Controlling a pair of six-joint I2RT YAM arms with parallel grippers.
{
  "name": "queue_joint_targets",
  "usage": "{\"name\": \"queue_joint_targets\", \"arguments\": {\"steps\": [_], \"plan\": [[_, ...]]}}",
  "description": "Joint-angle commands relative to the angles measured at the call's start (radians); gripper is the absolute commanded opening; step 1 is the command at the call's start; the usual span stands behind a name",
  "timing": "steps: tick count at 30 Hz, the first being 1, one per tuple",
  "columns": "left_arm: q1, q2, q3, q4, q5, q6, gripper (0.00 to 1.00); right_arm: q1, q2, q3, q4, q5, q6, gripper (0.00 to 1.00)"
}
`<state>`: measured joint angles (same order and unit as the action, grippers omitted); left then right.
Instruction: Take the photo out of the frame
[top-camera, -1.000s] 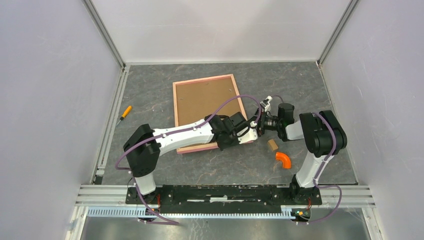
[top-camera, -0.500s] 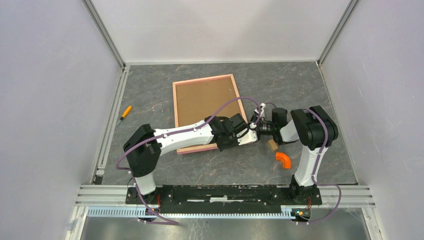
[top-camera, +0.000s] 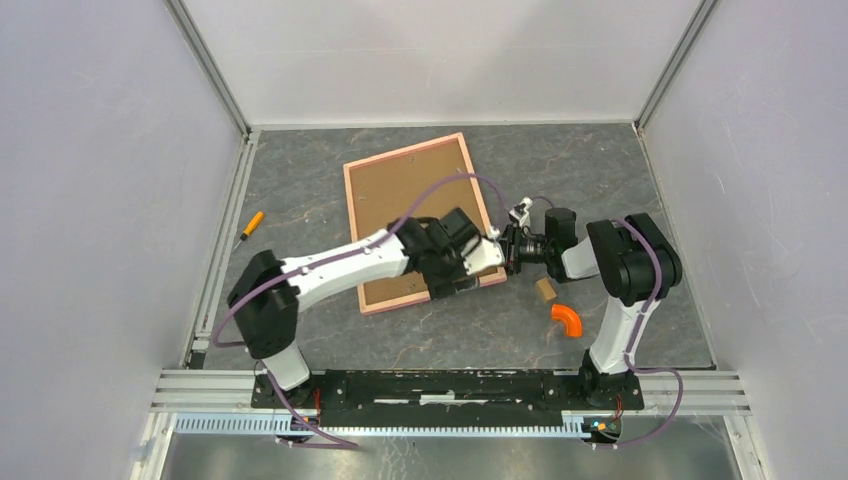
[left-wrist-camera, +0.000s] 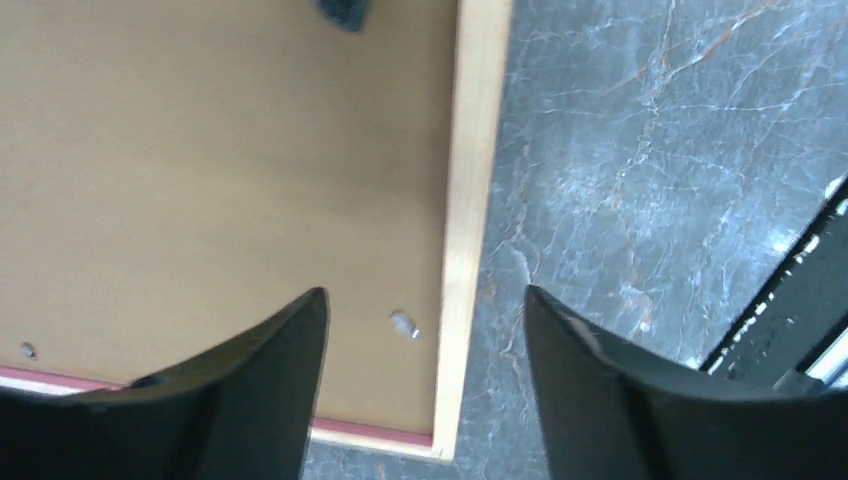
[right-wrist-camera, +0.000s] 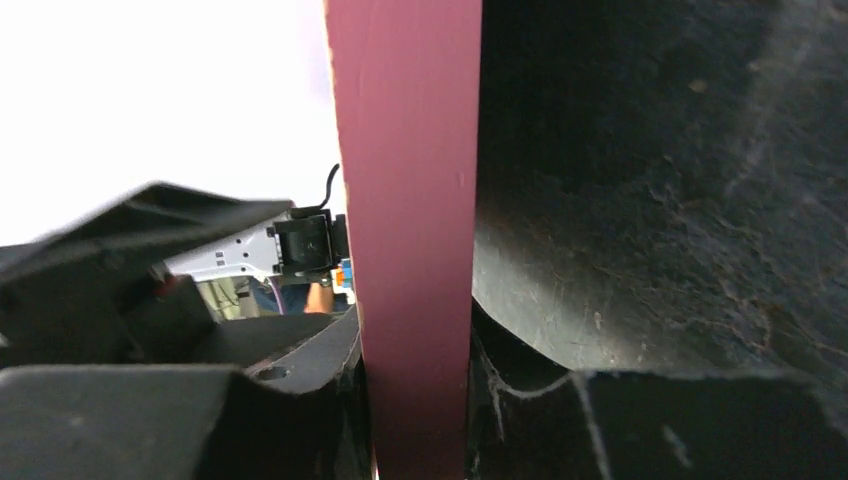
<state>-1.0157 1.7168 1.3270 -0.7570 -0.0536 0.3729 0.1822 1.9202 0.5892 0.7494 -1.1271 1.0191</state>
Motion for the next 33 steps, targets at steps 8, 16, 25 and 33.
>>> {"name": "queue_joint_targets", "arguments": {"steps": [8,16,25,33], "plan": [[0.340,-0.316,0.077,-0.080,0.276,-0.122,1.00,-0.039,-0.224,0.277,-0.568,0.031,-0.484,0.00],[0.447,-0.415,0.068,-0.077,0.250,-0.173,1.00,-0.039,-0.230,0.675,-1.212,0.253,-0.957,0.00],[0.608,-0.459,0.127,-0.040,0.269,-0.281,1.00,-0.035,-0.222,1.001,-1.448,0.446,-1.213,0.00],[0.764,-0.500,0.167,-0.003,0.326,-0.362,1.00,-0.007,-0.241,1.232,-1.512,0.547,-1.294,0.00]]}}
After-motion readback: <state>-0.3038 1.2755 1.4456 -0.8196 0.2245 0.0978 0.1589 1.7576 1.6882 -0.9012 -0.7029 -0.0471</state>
